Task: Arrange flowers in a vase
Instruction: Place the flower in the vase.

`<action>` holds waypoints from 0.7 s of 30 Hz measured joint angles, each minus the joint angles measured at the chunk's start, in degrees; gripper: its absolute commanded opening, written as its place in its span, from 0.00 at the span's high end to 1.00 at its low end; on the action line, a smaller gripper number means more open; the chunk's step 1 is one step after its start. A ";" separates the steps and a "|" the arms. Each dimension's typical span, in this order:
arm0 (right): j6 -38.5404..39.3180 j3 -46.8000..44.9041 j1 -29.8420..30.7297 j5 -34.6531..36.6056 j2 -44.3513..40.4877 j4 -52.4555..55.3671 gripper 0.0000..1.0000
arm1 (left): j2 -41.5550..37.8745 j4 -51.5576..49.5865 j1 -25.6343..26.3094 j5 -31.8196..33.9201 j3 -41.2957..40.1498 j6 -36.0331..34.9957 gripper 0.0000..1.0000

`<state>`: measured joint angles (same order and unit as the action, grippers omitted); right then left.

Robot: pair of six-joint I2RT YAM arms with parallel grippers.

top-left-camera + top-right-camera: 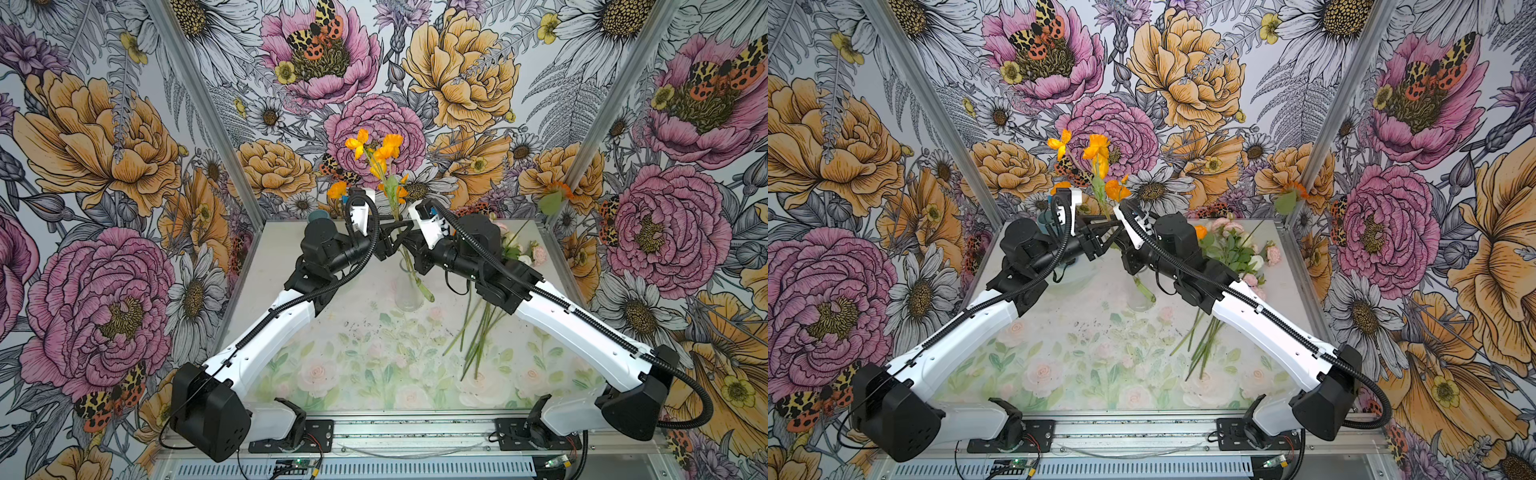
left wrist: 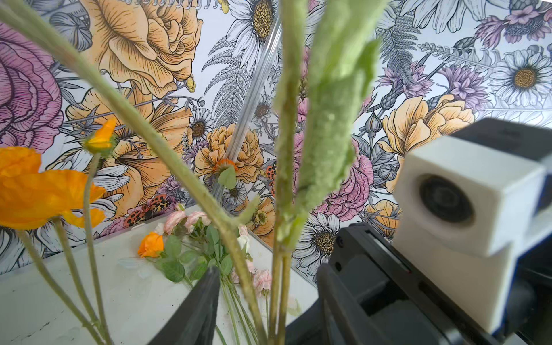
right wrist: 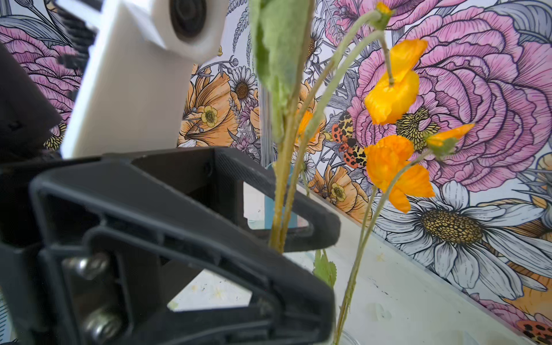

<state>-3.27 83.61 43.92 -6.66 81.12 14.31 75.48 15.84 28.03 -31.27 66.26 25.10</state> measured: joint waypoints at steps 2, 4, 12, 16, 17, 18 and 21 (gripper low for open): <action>0.37 0.00 0.04 0.57 0.00 0.00 1.00 | 0.00 0.20 0.09 0.09 -0.11 0.00 0.73; 0.44 0.00 0.04 1.07 0.00 0.04 1.00 | 0.00 0.15 0.22 0.20 -0.22 -0.26 0.83; 1.27 0.00 0.07 2.80 -0.02 0.00 0.79 | 0.15 -0.50 0.76 1.27 0.26 -1.55 0.93; 1.22 -1.75 0.07 5.95 -1.33 -0.63 0.28 | 1.25 -1.05 1.68 2.51 2.01 -2.89 0.99; 1.16 -2.93 0.04 6.78 -2.25 -0.90 0.19 | 1.66 -1.27 2.19 3.13 2.43 -3.58 0.99; 0.96 -4.17 0.04 7.74 -3.39 -0.92 0.14 | 2.08 -1.51 2.64 3.69 2.93 -4.33 0.99; 0.00 -8.00 -0.15 10.03 -7.72 -0.33 0.05 | 4.46 -2.08 3.74 4.63 5.73 -6.51 0.99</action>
<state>-3.27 75.61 43.77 3.38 73.41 13.98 79.94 13.76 31.77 -26.63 71.99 18.59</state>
